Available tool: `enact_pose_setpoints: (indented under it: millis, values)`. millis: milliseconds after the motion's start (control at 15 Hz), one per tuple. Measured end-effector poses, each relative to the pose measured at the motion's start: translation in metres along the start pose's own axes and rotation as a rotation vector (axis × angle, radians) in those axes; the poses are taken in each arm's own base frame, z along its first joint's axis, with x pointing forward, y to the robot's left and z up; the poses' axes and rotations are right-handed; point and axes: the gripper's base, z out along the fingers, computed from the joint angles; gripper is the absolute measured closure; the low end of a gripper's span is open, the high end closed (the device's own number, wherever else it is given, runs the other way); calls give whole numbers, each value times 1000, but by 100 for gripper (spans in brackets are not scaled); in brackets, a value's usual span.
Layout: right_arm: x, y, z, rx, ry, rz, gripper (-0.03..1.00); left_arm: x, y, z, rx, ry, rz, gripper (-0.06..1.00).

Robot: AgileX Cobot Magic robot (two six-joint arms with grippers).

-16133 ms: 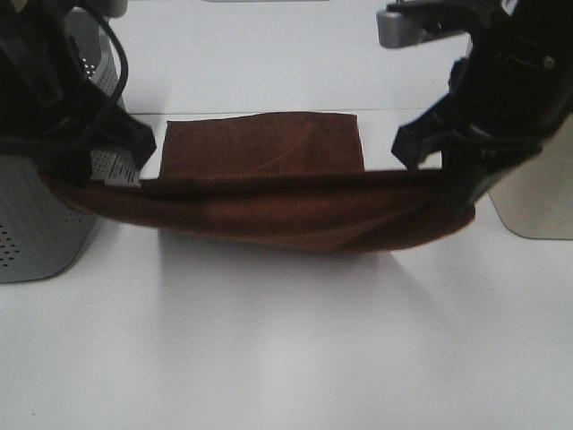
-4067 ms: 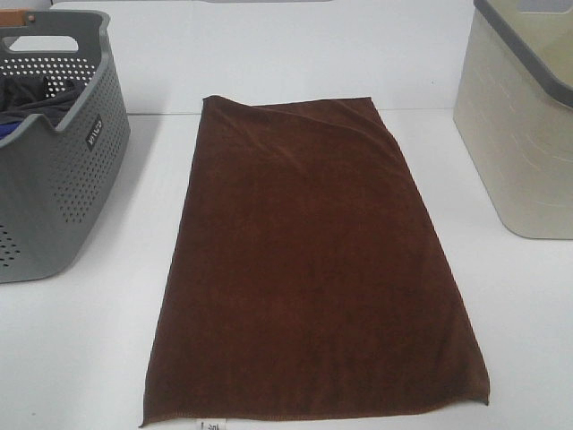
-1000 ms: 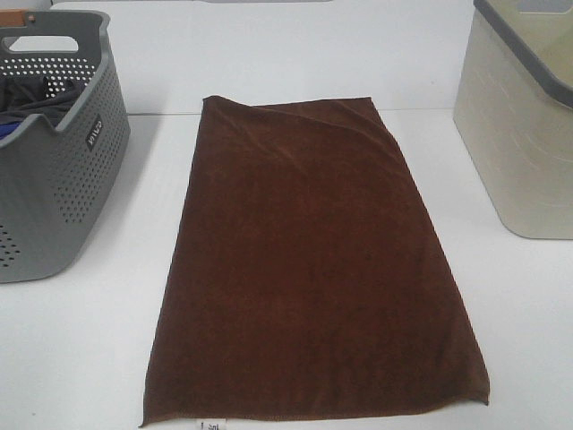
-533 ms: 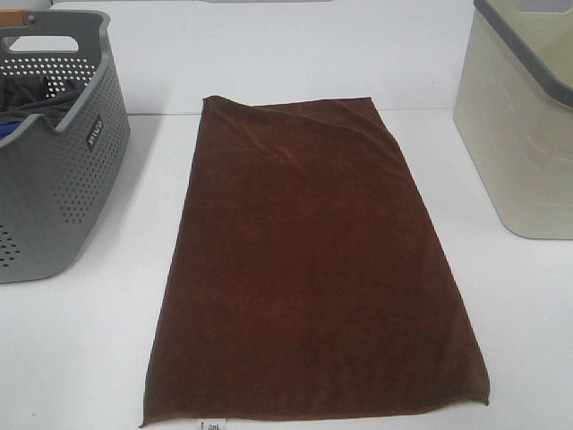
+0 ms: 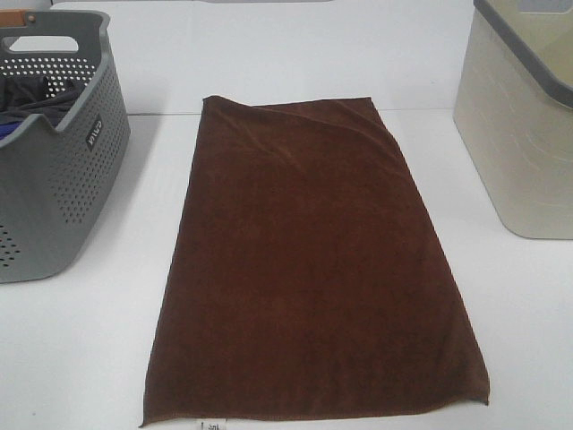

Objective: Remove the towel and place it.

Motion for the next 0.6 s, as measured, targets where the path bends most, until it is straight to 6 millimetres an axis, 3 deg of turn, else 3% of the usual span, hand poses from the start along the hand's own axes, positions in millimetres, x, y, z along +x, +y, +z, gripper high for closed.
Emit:
enact_pose_setpoints:
  millis: [600]
  values:
    - [0,0,0,0,0,0,30,0,0,0,0,0,0,23]
